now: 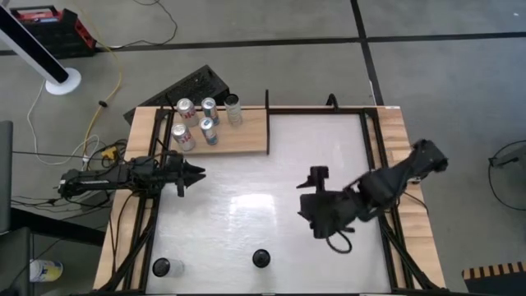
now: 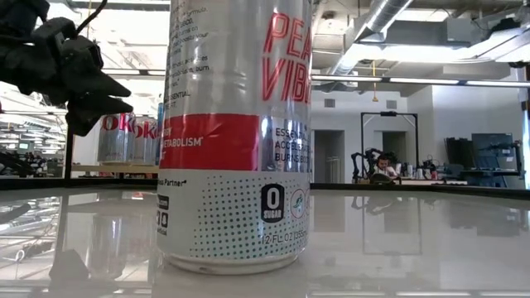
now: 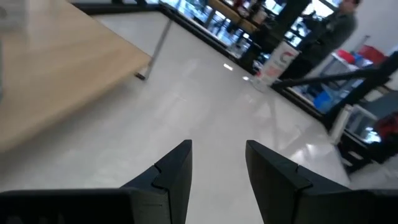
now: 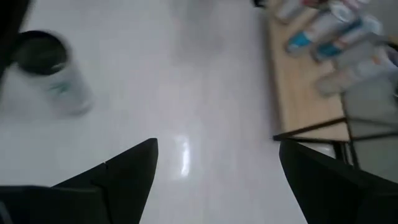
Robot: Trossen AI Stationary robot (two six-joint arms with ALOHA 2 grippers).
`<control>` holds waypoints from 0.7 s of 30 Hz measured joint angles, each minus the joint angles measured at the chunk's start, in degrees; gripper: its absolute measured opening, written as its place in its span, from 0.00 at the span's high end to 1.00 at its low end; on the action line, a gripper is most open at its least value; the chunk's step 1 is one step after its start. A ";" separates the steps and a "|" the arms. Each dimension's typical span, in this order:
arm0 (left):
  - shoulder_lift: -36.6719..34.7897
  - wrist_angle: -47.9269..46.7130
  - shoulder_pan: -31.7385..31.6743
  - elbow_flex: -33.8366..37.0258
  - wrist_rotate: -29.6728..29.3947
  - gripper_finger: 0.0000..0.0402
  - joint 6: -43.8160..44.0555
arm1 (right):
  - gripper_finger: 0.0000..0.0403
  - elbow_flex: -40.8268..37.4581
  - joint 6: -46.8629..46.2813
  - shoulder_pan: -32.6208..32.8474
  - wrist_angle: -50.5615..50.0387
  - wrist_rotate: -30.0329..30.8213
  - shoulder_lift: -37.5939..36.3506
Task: Place canned beverage on shelf
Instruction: Move the white and yellow soda can to the center of the table
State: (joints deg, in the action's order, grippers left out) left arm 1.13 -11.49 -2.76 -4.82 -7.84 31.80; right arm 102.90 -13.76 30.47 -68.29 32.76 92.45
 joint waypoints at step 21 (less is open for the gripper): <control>4.60 0.51 0.86 -6.90 18.53 0.66 -6.82 | 0.11 -29.23 -11.30 0.25 33.21 2.51 -2.17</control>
State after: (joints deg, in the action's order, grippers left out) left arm 5.72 -10.98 -1.90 -11.71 10.69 24.98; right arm 73.67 -25.06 30.71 -35.08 35.27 90.28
